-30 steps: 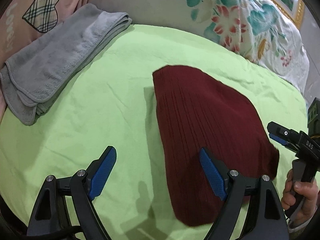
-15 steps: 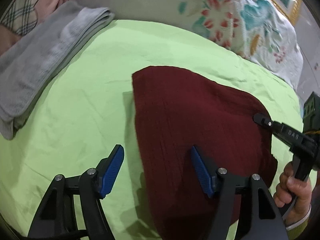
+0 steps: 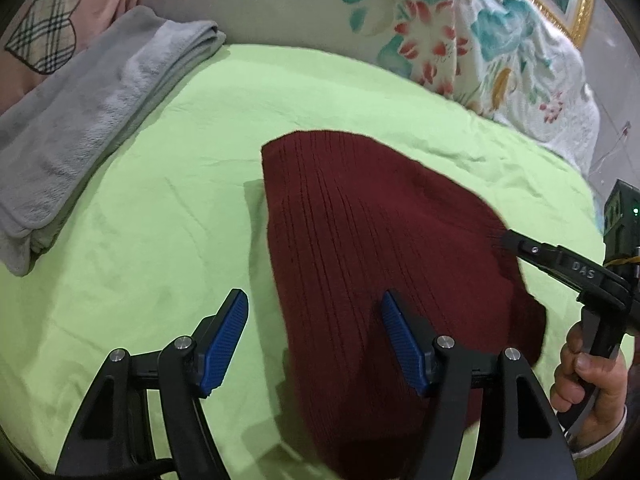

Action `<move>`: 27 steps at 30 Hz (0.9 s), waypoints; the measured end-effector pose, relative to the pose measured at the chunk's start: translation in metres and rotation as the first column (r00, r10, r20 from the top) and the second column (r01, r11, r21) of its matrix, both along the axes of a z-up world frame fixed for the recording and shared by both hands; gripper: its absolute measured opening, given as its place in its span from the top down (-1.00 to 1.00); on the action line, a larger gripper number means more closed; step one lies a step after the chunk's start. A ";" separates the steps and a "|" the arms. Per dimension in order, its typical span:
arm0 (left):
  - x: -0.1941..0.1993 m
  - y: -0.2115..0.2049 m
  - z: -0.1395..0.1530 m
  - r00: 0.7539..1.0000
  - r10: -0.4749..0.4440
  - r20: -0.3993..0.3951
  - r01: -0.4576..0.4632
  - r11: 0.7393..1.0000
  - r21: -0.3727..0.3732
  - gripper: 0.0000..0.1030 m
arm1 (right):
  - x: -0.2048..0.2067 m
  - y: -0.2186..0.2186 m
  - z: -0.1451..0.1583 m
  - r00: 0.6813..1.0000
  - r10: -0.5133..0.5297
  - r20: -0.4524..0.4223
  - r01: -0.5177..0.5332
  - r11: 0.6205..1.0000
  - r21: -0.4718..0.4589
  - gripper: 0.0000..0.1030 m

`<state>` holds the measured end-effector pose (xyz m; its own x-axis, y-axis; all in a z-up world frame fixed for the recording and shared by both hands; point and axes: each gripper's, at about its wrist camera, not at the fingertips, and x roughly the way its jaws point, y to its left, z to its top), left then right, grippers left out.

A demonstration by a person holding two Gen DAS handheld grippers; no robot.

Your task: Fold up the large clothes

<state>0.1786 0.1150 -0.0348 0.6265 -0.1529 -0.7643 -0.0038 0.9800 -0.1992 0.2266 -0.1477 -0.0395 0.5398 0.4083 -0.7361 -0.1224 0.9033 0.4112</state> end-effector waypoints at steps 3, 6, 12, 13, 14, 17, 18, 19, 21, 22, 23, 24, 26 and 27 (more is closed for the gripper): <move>-0.028 0.005 0.007 1.000 -0.010 0.021 0.010 1.000 -0.006 -0.35 | -0.028 0.000 0.018 0.998 0.026 0.050 -0.028 0.999 0.031 0.14; -0.055 0.004 0.007 0.999 -0.031 0.029 0.031 0.999 -0.006 -0.37 | -0.053 0.008 0.022 0.993 0.096 0.069 -0.101 0.992 0.072 0.14; -0.083 -0.005 -0.007 0.998 -0.057 -0.001 0.057 0.998 0.002 -0.37 | -0.087 0.029 0.001 0.983 0.181 0.011 -0.182 0.981 0.070 0.14; -0.082 -0.005 -0.009 0.999 -0.053 -0.004 0.053 0.999 -0.005 -0.37 | -0.089 0.029 -0.003 0.984 0.176 -0.003 -0.176 0.982 0.064 0.14; -0.080 -0.005 -0.008 0.998 -0.056 -0.004 0.056 0.998 -0.016 -0.37 | -0.090 0.028 -0.006 0.986 0.169 -0.011 -0.168 0.984 0.056 0.14; -0.073 -0.011 -0.015 0.997 -0.080 -0.020 0.080 0.997 0.021 -0.41 | -0.091 0.018 -0.013 0.990 0.136 -0.034 -0.136 0.991 0.018 0.14; -0.069 -0.015 -0.021 0.995 -0.093 -0.039 0.094 0.995 0.043 -0.41 | -0.089 0.013 -0.018 0.991 0.121 -0.047 -0.121 0.993 0.013 0.14; -0.065 -0.019 -0.029 0.992 -0.109 -0.062 0.111 0.993 0.044 -0.42 | -0.087 0.009 -0.023 0.992 0.107 -0.061 -0.106 0.994 0.013 0.15; -0.062 -0.022 -0.037 0.989 -0.119 -0.088 0.121 0.992 0.025 -0.42 | -0.086 0.003 -0.030 0.993 0.091 -0.078 -0.089 0.996 0.033 0.16; -0.063 -0.023 -0.038 0.989 -0.118 -0.092 0.121 0.992 0.022 -0.42 | -0.087 0.003 -0.029 0.993 0.089 -0.076 -0.087 0.996 0.034 0.16; -0.065 -0.023 -0.038 0.990 -0.116 -0.084 0.118 0.993 0.026 -0.42 | -0.090 0.006 -0.025 0.994 0.095 -0.063 -0.093 0.995 0.026 0.15; -0.066 -0.023 -0.038 0.990 -0.115 -0.078 0.117 0.993 0.029 -0.44 | -0.092 0.009 -0.022 0.993 0.104 -0.049 -0.104 0.994 0.013 0.15; -0.065 -0.021 -0.041 0.991 -0.110 -0.079 0.112 0.993 0.029 -0.52 | -0.093 0.013 -0.020 0.993 0.111 -0.042 -0.112 0.994 -0.014 0.15; -0.064 -0.018 -0.043 0.991 -0.104 -0.086 0.106 0.994 0.018 -0.55 | -0.092 0.015 -0.020 0.993 0.110 -0.048 -0.111 0.994 -0.021 0.15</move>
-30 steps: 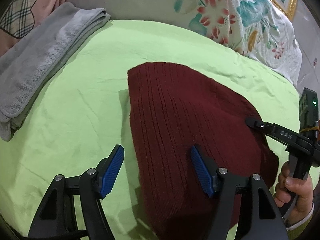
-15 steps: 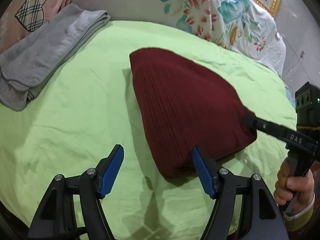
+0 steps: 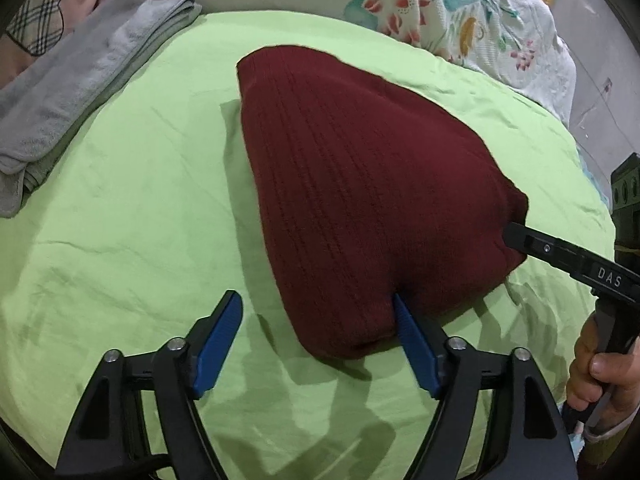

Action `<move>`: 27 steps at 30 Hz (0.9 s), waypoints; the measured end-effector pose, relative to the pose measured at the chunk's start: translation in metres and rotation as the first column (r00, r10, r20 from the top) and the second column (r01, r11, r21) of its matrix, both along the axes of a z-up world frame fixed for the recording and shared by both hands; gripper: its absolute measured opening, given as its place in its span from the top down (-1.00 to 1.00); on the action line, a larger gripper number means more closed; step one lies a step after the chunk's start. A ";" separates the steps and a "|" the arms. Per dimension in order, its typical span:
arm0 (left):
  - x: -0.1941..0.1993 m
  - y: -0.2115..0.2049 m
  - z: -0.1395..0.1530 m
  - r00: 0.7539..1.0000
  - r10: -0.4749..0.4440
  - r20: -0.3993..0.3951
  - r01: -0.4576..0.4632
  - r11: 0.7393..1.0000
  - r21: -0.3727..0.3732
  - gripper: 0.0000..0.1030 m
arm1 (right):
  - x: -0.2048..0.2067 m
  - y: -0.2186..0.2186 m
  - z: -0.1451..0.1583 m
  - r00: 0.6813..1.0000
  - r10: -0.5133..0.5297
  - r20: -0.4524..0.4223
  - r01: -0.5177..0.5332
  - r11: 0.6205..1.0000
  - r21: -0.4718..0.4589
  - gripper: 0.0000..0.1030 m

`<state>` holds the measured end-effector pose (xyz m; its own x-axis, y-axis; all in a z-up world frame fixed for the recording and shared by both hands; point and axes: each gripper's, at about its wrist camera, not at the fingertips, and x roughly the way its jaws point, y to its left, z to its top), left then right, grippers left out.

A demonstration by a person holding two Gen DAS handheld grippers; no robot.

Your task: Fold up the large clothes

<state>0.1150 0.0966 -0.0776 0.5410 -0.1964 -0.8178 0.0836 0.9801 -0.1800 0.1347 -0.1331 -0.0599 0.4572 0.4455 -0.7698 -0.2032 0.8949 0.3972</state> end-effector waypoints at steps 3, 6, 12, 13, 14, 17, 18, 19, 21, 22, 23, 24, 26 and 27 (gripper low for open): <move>0.000 0.003 -0.002 1.000 0.006 -0.003 -0.006 1.000 -0.026 -0.55 | 0.004 0.000 -0.010 1.000 -0.004 -0.022 0.004 1.000 -0.006 0.15; -0.004 0.003 0.001 1.000 0.012 0.011 -0.012 1.000 -0.013 -0.56 | 0.001 -0.001 -0.008 1.000 -0.012 -0.021 0.012 1.000 0.006 0.15; -0.008 0.004 0.009 1.000 0.011 0.020 -0.010 0.999 -0.045 -0.53 | -0.002 -0.001 -0.001 1.000 -0.012 -0.013 0.012 1.000 0.002 0.14; -0.007 0.005 0.010 1.000 0.003 0.016 -0.001 0.998 -0.070 -0.53 | -0.004 0.000 -0.001 1.000 -0.018 -0.015 0.018 1.000 0.003 0.14; -0.007 0.007 0.011 1.000 -0.006 0.016 0.008 0.995 -0.098 -0.53 | -0.005 -0.001 0.002 1.000 -0.024 -0.007 0.024 1.000 0.017 0.14; -0.002 0.009 0.012 0.999 -0.036 0.015 0.038 0.981 -0.189 -0.53 | -0.009 -0.009 0.016 0.998 -0.044 0.049 0.041 0.998 0.056 0.10; 0.001 0.009 0.010 0.999 -0.045 0.011 0.046 0.976 -0.213 -0.53 | -0.009 -0.012 0.019 0.996 -0.061 0.069 0.058 0.997 0.055 0.05; 0.005 0.008 0.006 0.999 -0.045 0.001 0.044 0.974 -0.222 -0.53 | -0.008 -0.015 0.019 0.995 -0.071 0.073 0.067 0.996 0.050 -0.03; 0.013 0.007 -0.003 0.999 -0.038 -0.031 0.030 0.972 -0.232 -0.53 | -0.001 -0.017 0.011 0.995 -0.083 0.052 0.083 0.996 0.019 -0.08; 0.018 0.007 -0.009 0.998 -0.047 -0.047 0.033 0.962 -0.271 -0.53 | 0.003 -0.018 0.004 0.995 -0.092 0.026 0.092 0.996 0.010 -0.08; 0.020 0.008 -0.012 0.997 -0.048 -0.056 0.030 0.955 -0.294 -0.47 | 0.005 -0.021 -0.002 0.995 -0.097 0.005 0.097 0.995 0.020 -0.08; 0.022 0.009 -0.015 0.997 -0.051 -0.064 0.029 0.948 -0.317 -0.29 | 0.007 -0.022 -0.007 0.995 -0.095 -0.011 0.095 0.995 0.034 -0.07; 0.023 0.007 -0.017 0.997 -0.060 -0.057 0.039 0.945 -0.325 -0.11 | 0.008 -0.021 -0.015 0.997 -0.070 -0.036 0.072 0.996 0.048 0.49; 0.022 0.005 -0.014 0.997 -0.063 -0.048 0.045 0.949 -0.312 -0.01 | 0.006 -0.020 -0.014 0.998 -0.064 -0.029 0.065 0.997 0.034 0.51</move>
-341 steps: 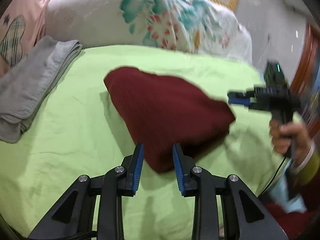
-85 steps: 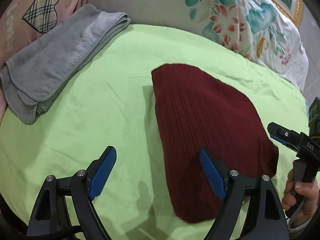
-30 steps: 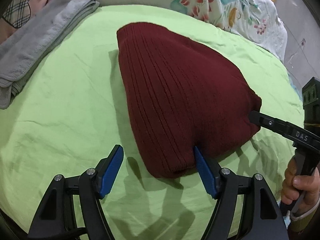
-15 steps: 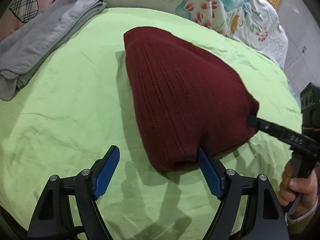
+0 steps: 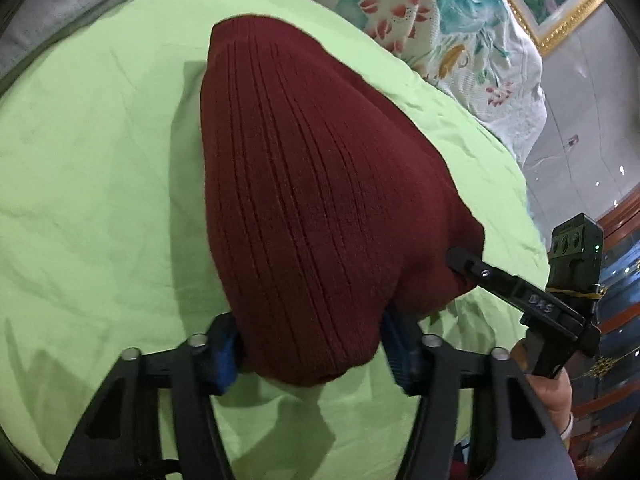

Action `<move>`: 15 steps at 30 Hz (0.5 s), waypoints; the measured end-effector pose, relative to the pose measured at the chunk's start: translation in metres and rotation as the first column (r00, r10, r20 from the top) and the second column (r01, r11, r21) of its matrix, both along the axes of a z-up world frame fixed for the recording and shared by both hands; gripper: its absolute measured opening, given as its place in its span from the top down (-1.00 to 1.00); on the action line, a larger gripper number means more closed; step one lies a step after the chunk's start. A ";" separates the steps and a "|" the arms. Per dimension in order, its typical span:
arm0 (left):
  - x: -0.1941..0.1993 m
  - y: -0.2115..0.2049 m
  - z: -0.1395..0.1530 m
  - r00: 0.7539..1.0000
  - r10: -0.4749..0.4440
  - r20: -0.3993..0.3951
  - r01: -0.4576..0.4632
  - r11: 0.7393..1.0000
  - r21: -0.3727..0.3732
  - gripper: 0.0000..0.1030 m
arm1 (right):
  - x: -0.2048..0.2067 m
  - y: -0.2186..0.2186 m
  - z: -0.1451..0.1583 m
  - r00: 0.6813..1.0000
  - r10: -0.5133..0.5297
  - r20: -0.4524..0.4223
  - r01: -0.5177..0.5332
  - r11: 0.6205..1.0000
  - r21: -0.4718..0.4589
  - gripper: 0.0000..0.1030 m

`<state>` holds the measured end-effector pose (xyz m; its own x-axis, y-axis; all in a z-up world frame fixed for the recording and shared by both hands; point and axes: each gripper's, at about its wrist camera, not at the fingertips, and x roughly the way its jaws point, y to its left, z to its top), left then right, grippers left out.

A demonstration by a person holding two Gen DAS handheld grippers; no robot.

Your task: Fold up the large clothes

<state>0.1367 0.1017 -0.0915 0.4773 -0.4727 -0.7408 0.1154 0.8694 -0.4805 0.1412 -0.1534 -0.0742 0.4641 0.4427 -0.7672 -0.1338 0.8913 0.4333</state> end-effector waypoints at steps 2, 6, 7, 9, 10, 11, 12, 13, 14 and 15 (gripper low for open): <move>-0.005 -0.005 0.009 1.000 -0.009 0.029 0.009 1.000 0.025 0.09 | -0.005 -0.003 0.009 0.999 0.002 0.042 -0.002 1.000 -0.003 0.70; -0.010 -0.019 0.014 0.998 -0.029 0.056 0.023 0.994 0.108 0.15 | -0.001 -0.009 0.005 0.999 -0.001 0.034 0.002 1.000 -0.029 0.76; -0.010 -0.024 0.010 0.998 -0.037 0.056 0.028 0.988 0.154 0.15 | 0.003 -0.007 0.000 1.000 0.003 0.015 -0.002 0.999 -0.037 0.76; -0.009 -0.026 0.001 0.998 -0.038 0.046 0.030 0.985 0.171 0.14 | 0.005 -0.002 -0.009 1.000 0.008 -0.005 -0.008 0.999 -0.051 0.76; -0.009 -0.024 0.000 0.998 -0.037 0.042 0.030 0.987 0.158 0.13 | 0.005 0.001 -0.008 1.000 0.008 0.001 -0.008 0.998 -0.058 0.76; -0.010 -0.021 0.000 0.999 -0.037 0.037 0.032 0.990 0.140 0.10 | 0.003 0.000 -0.007 1.000 0.008 0.002 -0.008 0.998 -0.057 0.73; -0.012 -0.017 0.001 0.999 -0.040 0.035 0.035 0.991 0.128 0.06 | 0.003 -0.002 -0.004 1.000 0.004 -0.001 -0.004 0.999 -0.044 0.69; -0.013 -0.015 0.002 0.999 -0.042 0.034 0.037 0.991 0.127 0.01 | 0.001 -0.006 0.002 1.000 -0.009 -0.003 0.009 1.000 -0.023 0.62; -0.016 -0.013 0.004 0.998 -0.044 0.035 0.040 0.991 0.132 -0.06 | -0.001 -0.008 0.005 1.000 -0.017 0.004 0.017 1.000 -0.015 0.61; -0.021 -0.010 0.007 0.998 -0.046 0.040 0.040 0.990 0.136 -0.07 | -0.005 -0.011 0.014 0.999 -0.030 0.029 0.030 0.999 -0.013 0.61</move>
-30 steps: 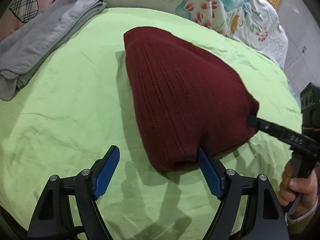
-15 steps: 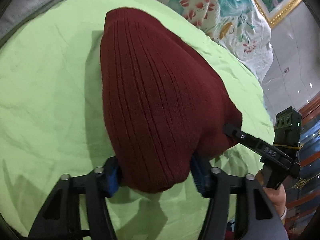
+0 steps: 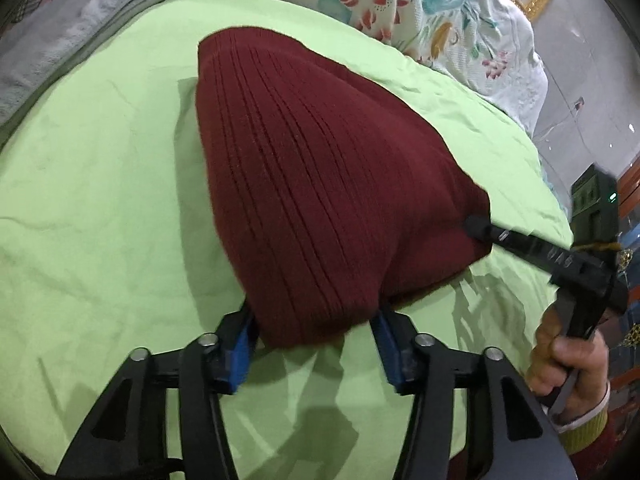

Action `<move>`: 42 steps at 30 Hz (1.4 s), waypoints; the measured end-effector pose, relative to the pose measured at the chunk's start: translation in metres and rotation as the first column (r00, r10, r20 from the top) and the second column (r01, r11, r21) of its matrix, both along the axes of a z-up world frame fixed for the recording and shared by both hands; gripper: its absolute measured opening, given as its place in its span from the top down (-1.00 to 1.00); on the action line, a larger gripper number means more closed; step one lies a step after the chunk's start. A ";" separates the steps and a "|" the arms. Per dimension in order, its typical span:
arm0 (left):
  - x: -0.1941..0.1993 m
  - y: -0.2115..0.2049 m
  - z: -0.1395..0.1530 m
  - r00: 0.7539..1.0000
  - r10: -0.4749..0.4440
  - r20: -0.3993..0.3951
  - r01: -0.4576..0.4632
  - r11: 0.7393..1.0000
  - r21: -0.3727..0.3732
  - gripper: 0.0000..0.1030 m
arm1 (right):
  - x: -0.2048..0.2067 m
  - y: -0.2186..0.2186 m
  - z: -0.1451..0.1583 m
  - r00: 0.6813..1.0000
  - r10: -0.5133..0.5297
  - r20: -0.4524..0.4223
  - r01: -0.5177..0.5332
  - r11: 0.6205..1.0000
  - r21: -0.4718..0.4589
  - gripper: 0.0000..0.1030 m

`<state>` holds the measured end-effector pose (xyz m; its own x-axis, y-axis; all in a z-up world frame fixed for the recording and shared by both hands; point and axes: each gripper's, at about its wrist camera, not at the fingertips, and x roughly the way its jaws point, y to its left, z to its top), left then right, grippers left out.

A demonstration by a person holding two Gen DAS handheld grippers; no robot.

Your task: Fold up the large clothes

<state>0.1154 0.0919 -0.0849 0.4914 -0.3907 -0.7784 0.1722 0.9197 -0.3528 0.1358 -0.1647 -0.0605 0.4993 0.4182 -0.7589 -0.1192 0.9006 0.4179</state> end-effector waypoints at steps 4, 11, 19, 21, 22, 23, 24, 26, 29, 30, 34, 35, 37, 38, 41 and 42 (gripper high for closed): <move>-0.015 0.014 0.016 1.000 0.012 0.020 -0.011 0.999 -0.053 -0.22 | -0.022 0.004 0.039 0.988 0.009 0.154 -0.010 1.000 0.009 0.61; -0.006 0.037 0.019 0.997 0.079 -0.005 -0.079 0.984 -0.158 -0.26 | -0.006 0.033 -0.004 0.995 0.096 0.039 -0.093 0.993 -0.076 0.61; -0.010 0.024 0.011 0.997 0.078 -0.008 -0.078 0.995 -0.061 -0.27 | -0.012 0.027 0.005 0.996 0.084 0.023 -0.084 0.996 -0.017 0.47; -0.019 0.022 0.015 0.997 0.081 0.005 -0.081 0.996 -0.027 -0.36 | -0.019 0.027 0.016 0.996 0.083 0.043 -0.082 0.997 -0.013 0.22; -0.024 0.021 0.017 0.996 0.083 0.009 -0.083 0.996 -0.015 -0.40 | -0.022 0.029 0.020 0.995 0.086 0.051 -0.086 0.996 -0.012 0.12; -0.030 0.020 0.018 0.996 0.087 0.009 -0.087 0.996 -0.004 -0.47 | -0.028 0.030 0.024 0.994 0.092 0.060 -0.092 0.996 -0.014 0.11; -0.035 0.020 0.017 0.996 0.091 0.007 -0.091 0.996 0.008 -0.54 | -0.034 0.032 0.027 0.993 0.102 0.068 -0.101 0.995 -0.019 0.10; -0.046 0.019 0.016 0.995 0.101 0.003 -0.101 0.994 0.028 -0.56 | -0.044 0.033 0.031 0.991 0.114 0.074 -0.112 0.993 -0.030 0.05; -0.065 0.020 0.010 0.989 0.147 0.009 -0.147 0.987 0.070 -0.56 | -0.062 0.030 0.030 0.989 0.127 0.073 -0.123 0.991 -0.054 -0.13; -0.071 0.020 0.007 0.985 0.174 0.016 -0.175 0.980 0.094 -0.56 | -0.068 0.029 0.029 0.989 0.129 0.071 -0.124 0.990 -0.067 -0.15; -0.098 0.019 0.000 0.975 0.215 0.057 -0.221 0.963 0.156 -0.56 | -0.089 0.022 0.022 0.989 0.137 0.055 -0.132 0.986 -0.099 -0.36; -0.104 0.018 -0.002 0.974 0.219 0.062 -0.226 0.961 0.158 -0.56 | -0.094 0.022 0.020 0.989 0.140 0.052 -0.134 0.985 -0.108 -0.41; -0.111 0.013 -0.007 0.981 0.190 0.026 -0.191 0.966 0.176 -0.57 | -0.102 0.022 0.017 0.988 0.148 0.043 -0.142 0.982 -0.124 -0.48; -0.113 0.009 -0.011 0.990 0.139 -0.004 -0.135 0.969 0.206 -0.57 | -0.106 0.021 0.014 0.988 0.150 0.035 -0.145 0.981 -0.131 -0.52; -0.119 -0.002 -0.012 0.996 0.091 0.009 -0.090 0.955 0.283 -0.57 | -0.112 0.020 0.011 0.988 0.151 0.022 -0.146 0.978 -0.147 -0.54; -0.119 -0.001 -0.009 0.996 0.091 0.017 -0.092 0.954 0.284 -0.57 | -0.113 0.020 0.010 0.988 0.155 0.018 -0.150 0.976 -0.155 -0.54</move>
